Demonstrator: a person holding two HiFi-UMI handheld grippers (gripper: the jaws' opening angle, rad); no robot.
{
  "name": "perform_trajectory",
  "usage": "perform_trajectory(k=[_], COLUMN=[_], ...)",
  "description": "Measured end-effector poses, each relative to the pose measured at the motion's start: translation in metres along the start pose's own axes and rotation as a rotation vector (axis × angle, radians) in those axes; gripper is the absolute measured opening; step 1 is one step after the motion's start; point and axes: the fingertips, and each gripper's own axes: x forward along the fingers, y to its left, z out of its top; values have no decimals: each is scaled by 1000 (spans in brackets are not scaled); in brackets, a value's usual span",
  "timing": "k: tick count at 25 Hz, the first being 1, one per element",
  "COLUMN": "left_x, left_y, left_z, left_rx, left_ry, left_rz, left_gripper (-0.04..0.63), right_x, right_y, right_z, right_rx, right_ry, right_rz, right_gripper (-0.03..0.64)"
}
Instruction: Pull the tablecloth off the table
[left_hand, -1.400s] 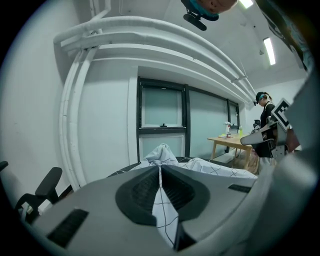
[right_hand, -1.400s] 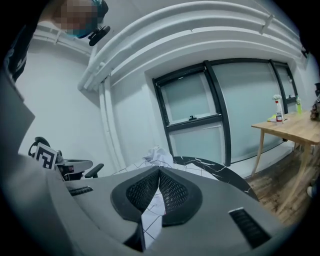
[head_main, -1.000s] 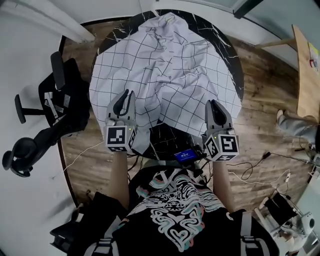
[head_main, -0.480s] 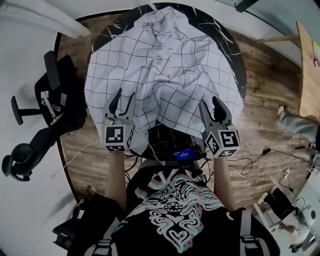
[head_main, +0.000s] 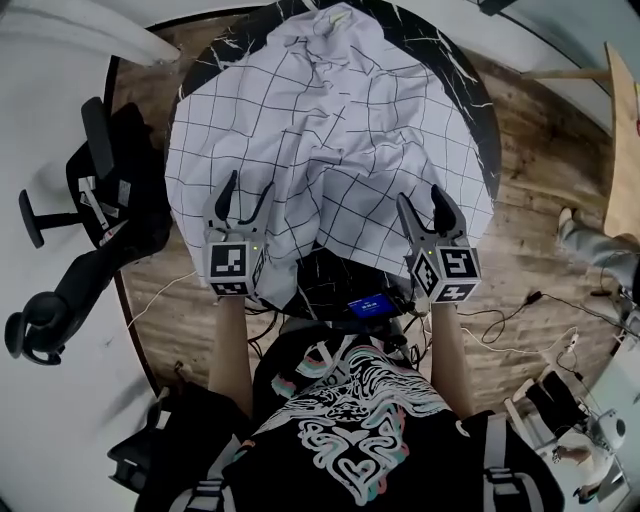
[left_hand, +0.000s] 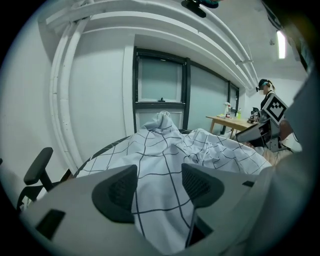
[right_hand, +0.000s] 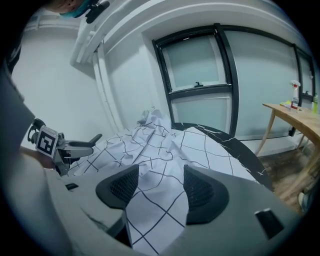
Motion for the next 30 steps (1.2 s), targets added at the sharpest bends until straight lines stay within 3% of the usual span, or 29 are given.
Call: perform_trajectory(k=[7,16,23,30], left_x=[12,33,43,55], left_y=[8,15,17,14], left_z=[-13,-36,-50,-64], left_rx=[11,-20,-49,-106], left_ry=[38,104,146,208], left_rz=[6,2,-4,-70], left_gripper=[329,418,428,431], right_x=[20,41,55,61], right_y=[-14,-17,-23,-23], right_z=[-21,-44,-59,-67], right_rx=[12,46,77,71], right_ry=[87,159,213,262], right_rz=[-41,-30,-40,-22], right_gripper=[296,347,367,367])
